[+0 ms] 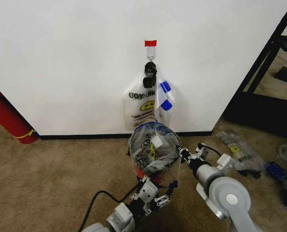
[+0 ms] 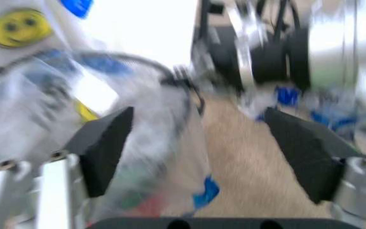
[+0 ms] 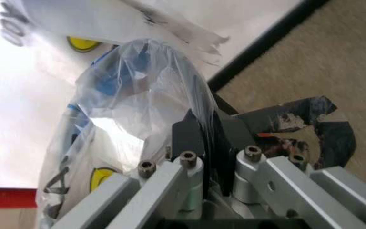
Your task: Pick up the garbage bag from the wall and place it over the trash bin.
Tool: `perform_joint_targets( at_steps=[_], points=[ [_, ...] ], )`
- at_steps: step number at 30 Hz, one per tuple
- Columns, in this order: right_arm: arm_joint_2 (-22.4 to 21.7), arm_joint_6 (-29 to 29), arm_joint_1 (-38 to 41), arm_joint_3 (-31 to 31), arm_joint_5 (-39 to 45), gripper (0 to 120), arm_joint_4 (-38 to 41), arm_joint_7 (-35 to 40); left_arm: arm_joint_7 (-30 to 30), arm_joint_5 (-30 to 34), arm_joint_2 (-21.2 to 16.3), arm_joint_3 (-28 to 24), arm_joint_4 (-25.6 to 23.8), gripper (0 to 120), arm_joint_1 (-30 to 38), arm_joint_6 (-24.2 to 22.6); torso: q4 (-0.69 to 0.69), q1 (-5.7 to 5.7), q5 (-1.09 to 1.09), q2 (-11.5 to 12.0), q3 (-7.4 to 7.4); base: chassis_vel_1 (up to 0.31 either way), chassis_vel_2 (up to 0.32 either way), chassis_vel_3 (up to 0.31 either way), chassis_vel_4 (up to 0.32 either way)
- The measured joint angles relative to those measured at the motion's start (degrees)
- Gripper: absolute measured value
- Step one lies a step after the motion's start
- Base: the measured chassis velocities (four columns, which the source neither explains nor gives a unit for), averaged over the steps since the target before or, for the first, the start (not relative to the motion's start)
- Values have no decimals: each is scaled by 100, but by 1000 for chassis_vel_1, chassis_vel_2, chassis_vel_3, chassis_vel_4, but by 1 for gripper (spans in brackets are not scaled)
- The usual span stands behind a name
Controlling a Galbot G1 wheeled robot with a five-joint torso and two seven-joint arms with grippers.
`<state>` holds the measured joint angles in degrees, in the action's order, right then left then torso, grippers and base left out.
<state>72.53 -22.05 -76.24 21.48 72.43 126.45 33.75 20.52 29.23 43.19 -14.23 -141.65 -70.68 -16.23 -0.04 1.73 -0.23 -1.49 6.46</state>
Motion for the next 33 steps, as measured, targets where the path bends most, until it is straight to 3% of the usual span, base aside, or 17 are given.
perform_joint_targets(
  at_steps=[1, 3, 5, 15, 20, 28, 33],
  points=[
    [-73, 186, -104, -1, -244, 1, -142, -552, 117, 407, -8, 235, -142, 92, 13, -105, 0, 0, 1, 0, 0, 0, 0, 0, 0],
    [-113, 316, -156, -5, -360, 1, -221, -870, 172, 620, -9, 357, -177, 95, 27, -169, -2, 0, 1, -1, 0, 0, 0, 0, 0],
    [-239, 783, -266, -63, -640, 1, -513, -1921, 372, 1380, -5, 757, -220, 100, 151, -346, -3, 0, 0, 0, 0, 0, 0, 0, 0],
    [-552, 1538, -235, -110, -430, 1, -1151, -3721, 890, 2930, -23, 2011, -208, 100, 326, -393, 2, 0, 1, 0, 0, 0, 0, 0, 0],
    [-733, 2104, -217, -55, 30, 1, -1832, -5527, 993, 4110, -21, 2961, -192, 100, 654, -390, 0, 0, 1, 0, 0, 0, 0, 0, 0],
    [-838, 2079, -231, 59, 266, 1, -2179, -6169, 1102, 5467, -201, 3645, 171, 100, 1219, -657, 0, 0, 1, 0, 0, 0, 0, 0, 0],
    [-870, 2041, -253, 65, 284, 1, -2186, -6480, 1037, 5768, -197, 3525, 332, 100, 1341, -831, 0, 0, 0, 0, 0, 0, 0, 0, 0]
  ],
)
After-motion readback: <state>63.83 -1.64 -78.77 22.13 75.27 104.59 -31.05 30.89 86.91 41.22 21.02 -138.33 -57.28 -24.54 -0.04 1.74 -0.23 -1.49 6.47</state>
